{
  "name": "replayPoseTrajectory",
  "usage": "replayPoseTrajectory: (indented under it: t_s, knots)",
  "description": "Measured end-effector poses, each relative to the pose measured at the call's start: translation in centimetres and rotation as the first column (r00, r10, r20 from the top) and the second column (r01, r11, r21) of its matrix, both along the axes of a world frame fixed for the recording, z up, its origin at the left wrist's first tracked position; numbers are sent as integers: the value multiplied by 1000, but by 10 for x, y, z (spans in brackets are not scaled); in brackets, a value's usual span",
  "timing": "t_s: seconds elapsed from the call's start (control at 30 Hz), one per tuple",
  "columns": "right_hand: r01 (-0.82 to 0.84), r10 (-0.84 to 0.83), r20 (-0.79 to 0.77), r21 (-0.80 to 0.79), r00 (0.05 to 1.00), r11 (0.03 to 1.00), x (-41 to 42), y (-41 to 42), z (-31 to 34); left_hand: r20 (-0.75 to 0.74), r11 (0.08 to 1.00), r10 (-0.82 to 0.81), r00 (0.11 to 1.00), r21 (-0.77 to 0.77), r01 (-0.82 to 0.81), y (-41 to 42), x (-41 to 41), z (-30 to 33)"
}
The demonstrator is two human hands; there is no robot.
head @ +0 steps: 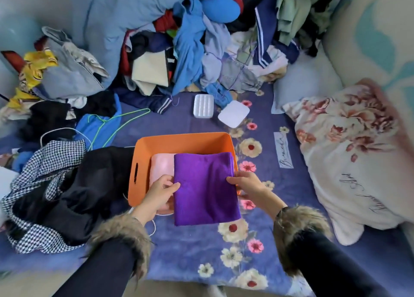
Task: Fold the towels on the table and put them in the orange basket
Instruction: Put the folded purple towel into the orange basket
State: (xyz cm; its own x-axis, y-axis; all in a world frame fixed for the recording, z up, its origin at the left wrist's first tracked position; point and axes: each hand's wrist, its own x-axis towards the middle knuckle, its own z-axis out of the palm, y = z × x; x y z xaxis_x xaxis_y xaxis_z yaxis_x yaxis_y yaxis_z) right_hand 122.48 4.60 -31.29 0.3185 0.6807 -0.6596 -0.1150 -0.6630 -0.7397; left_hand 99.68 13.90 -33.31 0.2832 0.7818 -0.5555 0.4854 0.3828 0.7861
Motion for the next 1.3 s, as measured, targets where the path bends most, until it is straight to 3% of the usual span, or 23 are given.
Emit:
replayPoseTrajectory:
  t_s: [0.27,0.43,0.63,0.83,0.93,1.0,1.03,1.13,1.2,1.3]
  knots:
    - [-17,35,118,-150,992,989,4,95,-86,-156,991,109,982,-57,-119,65,29,-83]
    - [25,15,171,-225,985,974,17,117,-128,-122,973,88,989,-203,-112,91,50,-121]
    - [6,71,329,-227,942,974,18,145,-162,-111,991,16,994,-131,-30,119,76,-157]
    - [55,64,392,-285,918,957,21,155,-170,-196,995,-28,980,-98,8,125,84,-183]
    - [22,124,492,-282,862,959,9,149,-170,-259,997,-72,963,-10,72,121,84,-189]
    - [-115,253,599,-259,760,959,-2,142,-171,-295,966,-193,936,107,233,116,78,-190]
    - [-234,377,653,-300,657,925,-6,139,-174,-326,921,-279,903,175,347,113,74,-190]
    - [-498,709,657,-539,256,679,-10,134,-187,-561,633,-516,647,258,730,107,64,-191]
    - [-520,806,589,-675,48,524,-5,137,-195,-670,447,-589,452,196,873,107,65,-199]
    - [-472,877,469,-799,-103,372,9,148,-206,-743,303,-597,301,138,943,118,72,-214]
